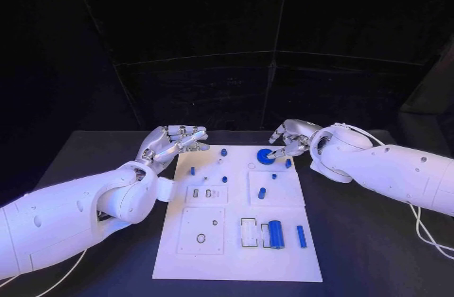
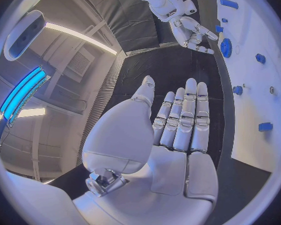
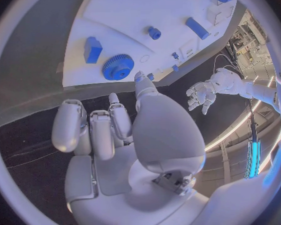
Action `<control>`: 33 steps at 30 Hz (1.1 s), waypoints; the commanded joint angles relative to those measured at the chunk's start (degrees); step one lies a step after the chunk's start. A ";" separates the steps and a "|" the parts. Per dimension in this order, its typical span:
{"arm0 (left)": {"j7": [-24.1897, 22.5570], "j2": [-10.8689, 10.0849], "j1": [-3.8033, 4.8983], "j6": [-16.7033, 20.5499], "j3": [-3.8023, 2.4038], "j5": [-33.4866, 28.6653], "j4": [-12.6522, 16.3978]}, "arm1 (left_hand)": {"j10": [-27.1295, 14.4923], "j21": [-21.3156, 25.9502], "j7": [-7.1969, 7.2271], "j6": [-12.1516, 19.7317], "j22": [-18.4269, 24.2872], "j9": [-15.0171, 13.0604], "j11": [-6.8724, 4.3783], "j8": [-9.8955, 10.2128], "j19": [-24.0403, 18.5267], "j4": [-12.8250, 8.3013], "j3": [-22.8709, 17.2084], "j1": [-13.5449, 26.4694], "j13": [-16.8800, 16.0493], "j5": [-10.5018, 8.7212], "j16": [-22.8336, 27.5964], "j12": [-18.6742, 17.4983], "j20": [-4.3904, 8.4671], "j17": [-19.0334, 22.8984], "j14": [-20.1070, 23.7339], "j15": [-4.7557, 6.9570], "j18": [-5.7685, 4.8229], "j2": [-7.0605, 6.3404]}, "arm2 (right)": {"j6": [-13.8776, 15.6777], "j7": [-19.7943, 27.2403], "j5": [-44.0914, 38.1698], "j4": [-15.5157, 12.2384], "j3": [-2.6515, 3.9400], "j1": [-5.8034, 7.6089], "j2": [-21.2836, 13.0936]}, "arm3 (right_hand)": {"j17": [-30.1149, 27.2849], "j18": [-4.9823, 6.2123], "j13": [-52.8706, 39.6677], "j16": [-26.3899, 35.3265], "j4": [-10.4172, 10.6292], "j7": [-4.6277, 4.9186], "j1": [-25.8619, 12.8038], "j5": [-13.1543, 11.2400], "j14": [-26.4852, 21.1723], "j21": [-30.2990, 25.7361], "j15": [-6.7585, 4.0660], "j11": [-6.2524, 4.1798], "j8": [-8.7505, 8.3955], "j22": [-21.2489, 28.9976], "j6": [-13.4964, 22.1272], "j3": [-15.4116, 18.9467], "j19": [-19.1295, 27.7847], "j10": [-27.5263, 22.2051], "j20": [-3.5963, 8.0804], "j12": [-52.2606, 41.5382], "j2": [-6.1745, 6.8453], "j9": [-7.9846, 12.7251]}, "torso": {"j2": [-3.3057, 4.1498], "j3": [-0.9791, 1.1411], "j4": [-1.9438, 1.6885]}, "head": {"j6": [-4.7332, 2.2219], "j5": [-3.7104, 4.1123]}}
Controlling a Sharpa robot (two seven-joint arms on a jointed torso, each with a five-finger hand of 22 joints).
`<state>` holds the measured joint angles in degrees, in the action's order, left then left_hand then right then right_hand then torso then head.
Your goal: Assemble the parts on the task board
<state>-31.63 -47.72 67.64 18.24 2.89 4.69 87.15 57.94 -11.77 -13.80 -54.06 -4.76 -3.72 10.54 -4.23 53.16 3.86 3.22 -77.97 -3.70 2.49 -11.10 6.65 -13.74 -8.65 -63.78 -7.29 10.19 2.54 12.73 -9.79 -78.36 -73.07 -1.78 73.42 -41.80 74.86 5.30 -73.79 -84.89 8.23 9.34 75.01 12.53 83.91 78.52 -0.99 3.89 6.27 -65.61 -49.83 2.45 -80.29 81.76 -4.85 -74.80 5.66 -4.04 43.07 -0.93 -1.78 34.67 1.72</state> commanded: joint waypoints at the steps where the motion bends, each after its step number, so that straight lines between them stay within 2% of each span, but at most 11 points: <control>1: -0.18 0.07 0.06 -0.98 -0.05 0.25 -0.14 | -0.35 0.33 0.03 0.27 0.09 -0.05 -0.05 0.33 0.16 -0.21 0.01 -0.28 0.03 0.28 0.34 -0.14 -0.18 -0.07 0.11 -0.18 0.28 0.30 | -3.31 0.01 -0.33 0.70 0.04 0.06 0.61 | 0.11 -0.56 -0.16 -0.22 0.02 -0.01 0.56 0.24 3.45 0.32 0.45 0.19 0.23 -0.11 0.57 0.34 -0.08 -0.26 -0.46 -0.34 0.05 0.05 | 0.04 -0.07 -0.13 | 0.20 0.00; 9: -0.15 0.10 0.03 -1.03 -0.05 0.25 -0.38 | -0.35 0.33 0.03 0.27 0.09 -0.05 -0.05 0.33 0.16 -0.21 0.01 -0.28 0.03 0.28 0.34 -0.14 -0.18 -0.07 0.11 -0.18 0.28 0.30 | -3.78 0.12 -1.36 2.28 0.03 -0.11 2.08 | 0.64 -0.59 -1.35 -0.43 0.13 0.10 1.34 0.57 3.53 0.50 0.56 0.30 0.41 -0.37 1.01 0.40 -0.11 0.15 -0.58 -1.39 -0.41 0.05 | 0.00 -0.18 -0.06 | 0.36 -0.12; 13: -0.15 0.15 0.02 -1.07 -0.05 0.25 -0.41 | -0.35 0.33 0.03 0.27 0.09 -0.05 -0.05 0.33 0.16 -0.21 0.01 -0.28 0.03 0.28 0.34 -0.14 -0.18 -0.07 0.11 -0.18 0.28 0.30 | -4.26 -0.04 -1.89 3.08 0.03 -0.24 2.91 | 0.98 -0.62 -2.12 -0.58 -0.21 0.11 2.50 0.76 3.57 0.66 0.60 0.32 0.81 -0.59 1.03 0.05 -0.13 0.34 -0.65 -2.05 -1.26 -0.02 | 0.01 -0.19 -0.03 | 0.44 -0.12; 18: -0.12 0.18 0.02 -1.09 -0.05 0.25 -0.46 | -0.35 0.33 0.03 0.27 0.09 -0.05 -0.05 0.33 0.16 -0.21 0.01 -0.28 0.03 0.28 0.34 -0.14 -0.18 -0.07 0.11 -0.18 0.28 0.30 | -5.36 -0.34 -2.62 3.67 0.02 -0.42 3.50 | 1.29 -0.66 -3.08 -0.70 -0.53 0.11 3.14 0.98 3.61 0.83 0.62 0.33 1.03 -0.86 1.10 -0.17 -0.20 0.77 -0.68 -2.91 -1.64 -0.04 | 0.04 -0.17 -0.13 | 0.53 -0.10; 24: -0.07 0.19 0.02 -1.09 -0.05 0.25 -0.55 | -0.32 0.38 0.04 0.22 0.12 -0.06 -0.07 0.32 0.16 -0.30 -0.03 -0.34 0.02 0.28 0.37 -0.12 -0.18 -0.09 0.11 -0.18 0.28 0.36 | -6.34 -0.65 -2.99 4.33 0.02 -0.70 4.00 | 1.52 -0.68 -3.35 -0.79 -1.01 -0.03 3.90 0.98 3.63 0.95 0.57 0.23 1.71 -1.01 0.52 -0.56 -0.18 0.73 -0.67 -3.09 -2.28 -0.18 | 0.02 -0.15 -0.06 | 0.64 -0.55; 33: -0.07 0.21 0.01 -1.11 -0.05 0.25 -0.65 | -0.32 0.38 0.04 0.22 0.12 -0.06 -0.07 0.32 0.16 -0.30 -0.03 -0.34 0.02 0.28 0.37 -0.12 -0.18 -0.09 0.11 -0.18 0.28 0.36 | -6.89 -1.07 -3.63 5.01 0.02 -0.82 4.36 | 1.87 -0.73 -4.01 -0.93 -2.07 -0.25 5.17 -0.42 3.66 1.19 0.41 0.01 2.76 -1.37 -0.37 -1.88 -0.21 0.86 -0.54 -3.57 -3.79 -0.27 | -0.01 -0.13 -0.07 | 0.88 -0.46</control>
<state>-31.44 -47.57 67.59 17.82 2.89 4.69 86.48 57.94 -11.77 -13.80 -54.06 -4.73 -3.72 10.54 -4.23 53.16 3.86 3.22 -77.97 -3.70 2.49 -11.10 6.65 -13.73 -8.68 -63.78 -7.29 10.19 2.54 7.57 -10.11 -81.09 -68.20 -1.61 72.73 -37.46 74.90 5.32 -74.97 -85.56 6.37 9.16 79.70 12.31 84.05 79.42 -0.72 4.09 8.75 -66.93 -49.74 0.57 -80.48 82.41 -5.03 -78.22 2.02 -4.23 43.07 -1.08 -1.86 35.49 1.21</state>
